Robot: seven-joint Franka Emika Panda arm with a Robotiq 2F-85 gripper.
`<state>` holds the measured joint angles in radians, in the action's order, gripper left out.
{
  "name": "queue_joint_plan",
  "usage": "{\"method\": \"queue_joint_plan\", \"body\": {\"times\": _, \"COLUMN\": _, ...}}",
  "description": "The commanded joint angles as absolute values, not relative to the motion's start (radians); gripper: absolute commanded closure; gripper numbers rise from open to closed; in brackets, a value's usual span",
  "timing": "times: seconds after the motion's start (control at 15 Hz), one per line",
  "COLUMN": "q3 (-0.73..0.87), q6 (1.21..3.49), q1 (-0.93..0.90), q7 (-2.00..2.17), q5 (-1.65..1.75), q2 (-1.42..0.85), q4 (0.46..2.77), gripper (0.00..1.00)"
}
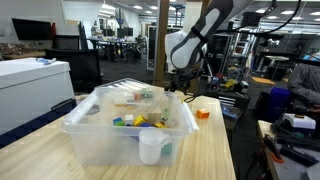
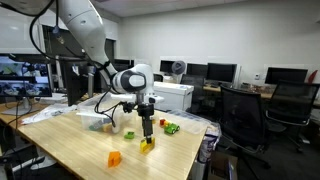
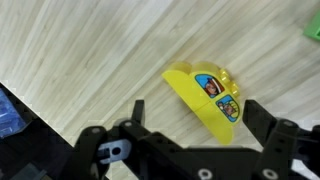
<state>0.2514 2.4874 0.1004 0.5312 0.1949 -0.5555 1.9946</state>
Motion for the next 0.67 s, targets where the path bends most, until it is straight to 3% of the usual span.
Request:
{"method": "queue_joint_plan", "body": {"times": 0.0, "q3": 0.255, "q6": 2.485, "q1": 0.094, "q7": 0.476, "q5": 0.162, "q2": -0.606, "q4": 1.97, "gripper": 0.0}}
{"method": "queue_joint_plan", "body": {"times": 0.33, "q3": 0.253, "q6": 2.493, "q1": 0.058, "q7": 0.471, "q5": 0.176, "q2": -0.632, "q4": 1.971, "gripper": 0.0}}
{"method": "queue_joint_plan", "body": {"times": 0.4, "q3": 0.254, "q6": 2.498, "q1": 0.052, "q7": 0.474, "q5": 0.175, "q2": -0.633, "q4": 1.973, "gripper": 0.25}}
{"method": "queue_joint_plan", "body": {"times": 0.47, "q3": 0.255, "q6": 2.5, "q1": 0.043, "q7": 0.475, "q5": 0.177, "q2": -0.635, "q4": 1.974, "gripper": 0.27}}
{"method": "queue_joint_plan", "body": {"times": 0.6, "q3": 0.259, "q6": 2.506, "q1": 0.038, "q7": 0.475, "q5": 0.176, "q2": -0.625, "q4": 1.976, "gripper": 0.43}}
